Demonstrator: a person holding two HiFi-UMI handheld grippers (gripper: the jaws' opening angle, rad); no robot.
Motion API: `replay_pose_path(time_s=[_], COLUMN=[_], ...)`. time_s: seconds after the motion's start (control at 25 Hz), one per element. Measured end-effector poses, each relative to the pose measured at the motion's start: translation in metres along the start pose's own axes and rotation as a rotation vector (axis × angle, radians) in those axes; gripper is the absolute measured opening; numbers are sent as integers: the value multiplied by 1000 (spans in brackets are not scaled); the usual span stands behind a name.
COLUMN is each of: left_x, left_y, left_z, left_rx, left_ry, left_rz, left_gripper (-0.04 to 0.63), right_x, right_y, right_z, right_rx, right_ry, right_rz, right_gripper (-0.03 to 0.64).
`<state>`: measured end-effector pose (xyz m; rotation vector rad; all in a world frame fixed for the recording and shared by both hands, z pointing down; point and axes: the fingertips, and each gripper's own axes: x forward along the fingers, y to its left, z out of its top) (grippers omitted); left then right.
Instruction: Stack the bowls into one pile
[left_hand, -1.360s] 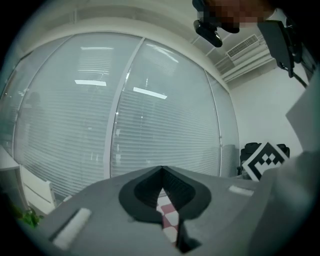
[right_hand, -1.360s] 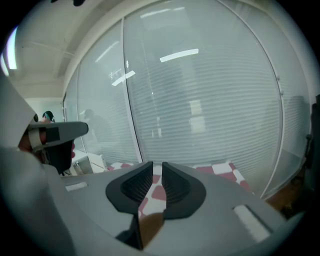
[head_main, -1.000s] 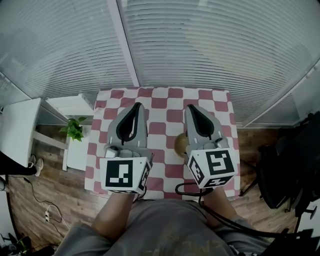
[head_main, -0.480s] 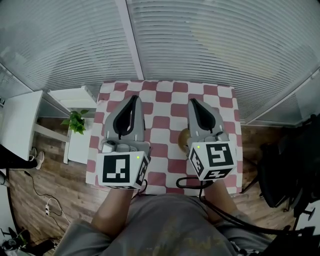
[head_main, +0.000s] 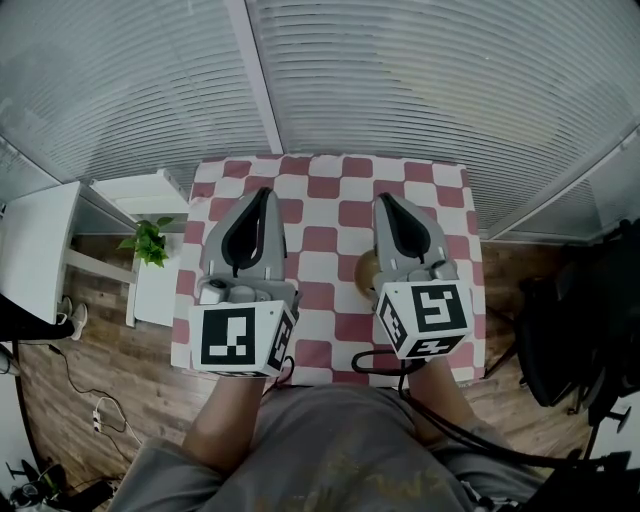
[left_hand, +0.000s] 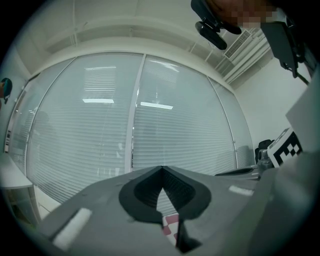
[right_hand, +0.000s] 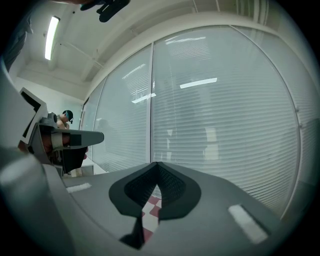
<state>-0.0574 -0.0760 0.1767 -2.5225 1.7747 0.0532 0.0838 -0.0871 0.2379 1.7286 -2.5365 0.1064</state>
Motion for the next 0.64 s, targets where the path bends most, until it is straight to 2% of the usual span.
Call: replay_pose_path(time_s=[0.64], left_x=[2], left_y=[-1], left_z=[-2], left_rx=[-8], left_ry=[5], left_rz=[-16], left_gripper=[0], right_x=[3], right_y=[0], right_z=[-3], right_rx=[-1], right_ry=[12], right_rz=[-8], right_gripper=[25])
